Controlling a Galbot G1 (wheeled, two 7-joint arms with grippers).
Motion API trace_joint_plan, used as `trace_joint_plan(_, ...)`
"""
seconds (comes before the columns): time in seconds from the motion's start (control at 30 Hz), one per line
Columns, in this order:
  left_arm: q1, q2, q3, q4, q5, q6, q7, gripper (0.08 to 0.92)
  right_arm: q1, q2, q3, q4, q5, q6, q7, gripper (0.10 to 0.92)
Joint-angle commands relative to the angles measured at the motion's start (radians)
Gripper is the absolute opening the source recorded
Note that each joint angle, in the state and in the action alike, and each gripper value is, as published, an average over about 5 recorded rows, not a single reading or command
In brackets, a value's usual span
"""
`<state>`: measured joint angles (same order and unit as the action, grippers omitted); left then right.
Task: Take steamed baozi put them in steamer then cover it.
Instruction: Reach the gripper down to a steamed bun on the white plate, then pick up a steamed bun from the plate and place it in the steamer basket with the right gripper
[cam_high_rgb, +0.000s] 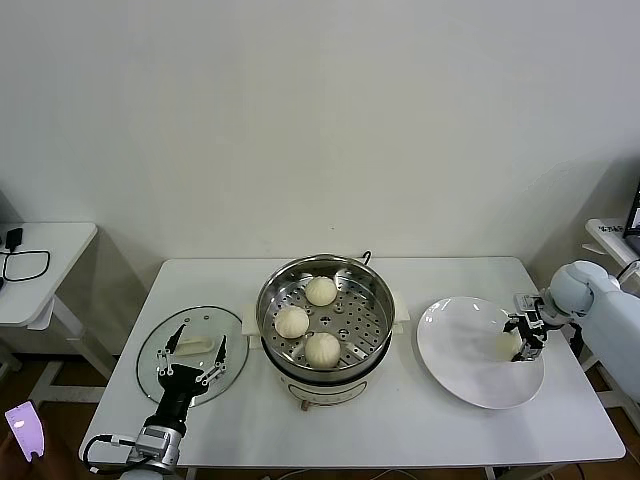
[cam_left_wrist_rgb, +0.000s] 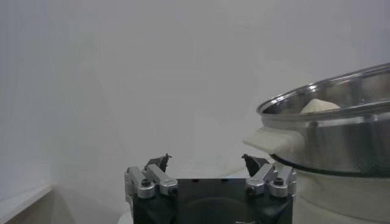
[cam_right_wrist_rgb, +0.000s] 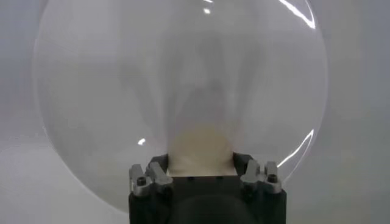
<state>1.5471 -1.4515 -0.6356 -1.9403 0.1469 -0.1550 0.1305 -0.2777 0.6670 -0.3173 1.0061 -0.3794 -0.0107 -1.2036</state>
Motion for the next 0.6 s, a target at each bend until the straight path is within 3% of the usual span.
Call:
trace_joint_plan(0.03, -0.001, 0.000, 0.004, -0.002, 0.000, 0.000, 0.000, 0.823, 0.069, -0.069, -0.089, 0.101, 0.118, -0.042, -0.017, 0.713)
trace_joint_plan(0.37, -0.008, 0.004, 0.008, 0.000, -0.001, -0.001, 0.000, 0.823, 0.565, -0.257, -0.572, 0.473, 0.539, -0.265, -0.047, 0.716)
trace_joint_plan(0.6, -0.010, 0.008, 0.006, 0.001, -0.004, -0.007, 0.004, 0.823, 1.030, -0.199, -1.006, 0.686, 0.827, -0.392, -0.012, 0.721)
